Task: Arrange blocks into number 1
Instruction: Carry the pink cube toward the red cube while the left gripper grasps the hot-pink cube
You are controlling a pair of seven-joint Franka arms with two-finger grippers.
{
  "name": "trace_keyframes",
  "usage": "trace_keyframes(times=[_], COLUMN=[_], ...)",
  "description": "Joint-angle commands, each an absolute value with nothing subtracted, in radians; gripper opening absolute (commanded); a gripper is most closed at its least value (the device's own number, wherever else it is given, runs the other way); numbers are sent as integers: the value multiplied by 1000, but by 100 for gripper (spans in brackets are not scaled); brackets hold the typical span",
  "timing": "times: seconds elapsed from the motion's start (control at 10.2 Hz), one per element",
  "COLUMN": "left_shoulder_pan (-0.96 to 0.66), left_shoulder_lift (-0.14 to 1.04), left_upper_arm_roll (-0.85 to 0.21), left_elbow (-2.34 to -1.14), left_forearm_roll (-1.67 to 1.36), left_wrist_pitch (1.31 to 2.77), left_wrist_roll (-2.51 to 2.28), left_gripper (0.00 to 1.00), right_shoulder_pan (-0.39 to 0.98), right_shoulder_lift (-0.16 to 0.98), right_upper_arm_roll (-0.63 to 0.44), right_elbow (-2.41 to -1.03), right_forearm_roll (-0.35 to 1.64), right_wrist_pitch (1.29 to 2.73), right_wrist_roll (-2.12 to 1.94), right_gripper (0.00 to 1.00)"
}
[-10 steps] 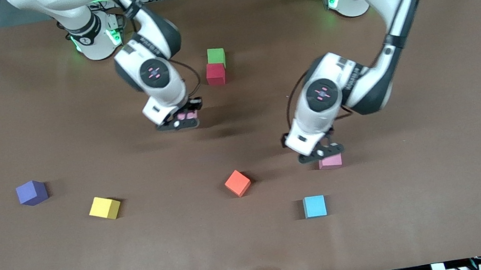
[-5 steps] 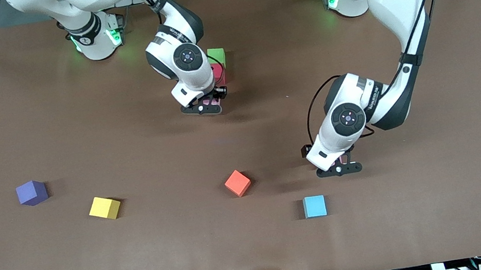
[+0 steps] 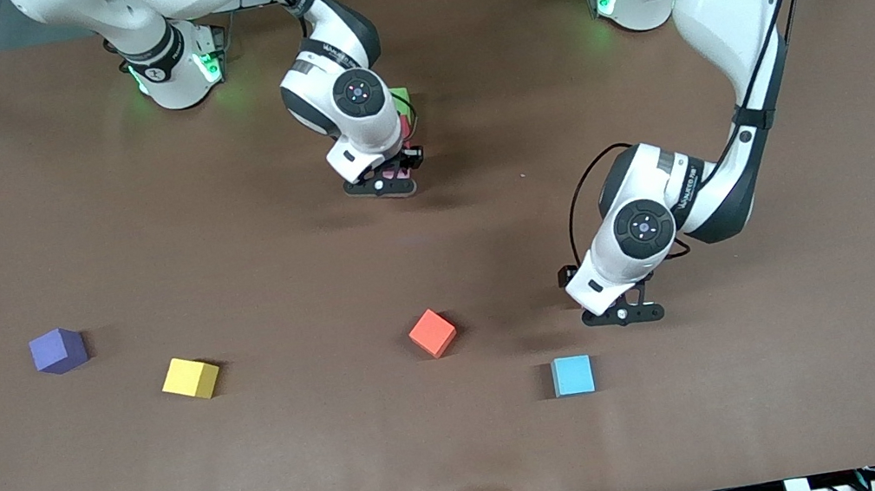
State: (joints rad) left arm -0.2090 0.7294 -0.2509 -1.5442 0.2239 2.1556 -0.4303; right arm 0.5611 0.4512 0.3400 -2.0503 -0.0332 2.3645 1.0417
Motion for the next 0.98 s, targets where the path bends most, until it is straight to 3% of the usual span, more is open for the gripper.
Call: trace_keyframes(times=[0.0,0.49,0.59,0.68,0.78,0.88], left_shoulder_pan=[-201,-201,-199,-198,-198,-198], left_shoulder_lift=[764,793,793,799,802,804], left_upper_arm_roll=[-252,-252,-252,-252,-252,-252], left_elbow=[-1522,-1522,-1522,-1522,-1522,-1522], left_forearm_roll=[244,242,244,242,242,242], left_wrist_pitch=[2145,2146,2146,2146,2148,2148], left_wrist_roll=[-408,-383,-382,-376,-377,-376], left_gripper=[100,100,100,100,100,100], right_shoulder_pan=[580,581,581,581,580,569], right_shoulder_lift=[448,445,446,446,445,434], right_upper_arm_roll=[341,371,371,371,371,371], right_elbow=[-2068,-2095,-2098,-2097,-2092,-2085], right_forearm_roll=[-51,-52,-52,-52,-52,-52], right_wrist_pitch=[2375,2381,2381,2382,2382,2375], right_wrist_roll=[1071,1071,1071,1071,1071,1071], right_gripper=[0,0,6,66,100,100])
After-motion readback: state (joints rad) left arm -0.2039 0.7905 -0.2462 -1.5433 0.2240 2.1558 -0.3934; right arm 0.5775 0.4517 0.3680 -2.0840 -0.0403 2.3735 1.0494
